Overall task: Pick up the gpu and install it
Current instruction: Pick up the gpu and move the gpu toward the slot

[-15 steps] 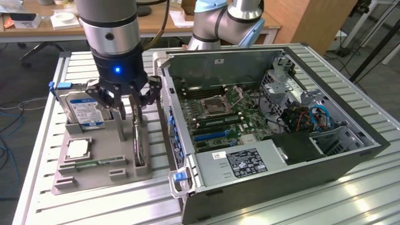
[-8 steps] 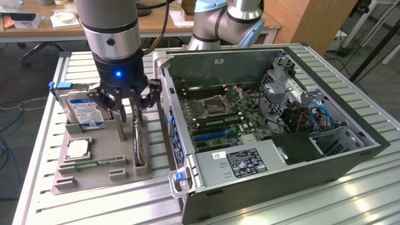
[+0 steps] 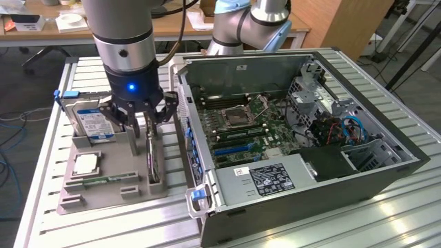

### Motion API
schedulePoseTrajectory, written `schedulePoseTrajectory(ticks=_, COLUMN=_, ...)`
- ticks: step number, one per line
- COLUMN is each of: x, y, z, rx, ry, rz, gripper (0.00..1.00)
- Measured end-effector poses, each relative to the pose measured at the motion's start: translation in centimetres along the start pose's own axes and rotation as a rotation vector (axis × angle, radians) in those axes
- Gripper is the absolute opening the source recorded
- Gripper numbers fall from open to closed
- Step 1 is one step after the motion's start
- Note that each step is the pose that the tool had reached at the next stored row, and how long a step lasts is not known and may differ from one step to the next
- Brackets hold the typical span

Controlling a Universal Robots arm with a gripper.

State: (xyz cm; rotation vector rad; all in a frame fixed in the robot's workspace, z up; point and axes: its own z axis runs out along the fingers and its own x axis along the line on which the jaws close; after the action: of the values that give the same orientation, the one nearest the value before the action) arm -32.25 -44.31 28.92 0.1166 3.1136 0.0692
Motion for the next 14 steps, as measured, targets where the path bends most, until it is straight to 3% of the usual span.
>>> schedulePoseTrajectory(ticks=14, x=0.0, y=-0.09, z=1.47, rx=0.0004, ry=0.0000, rz=0.000, gripper=0.41)
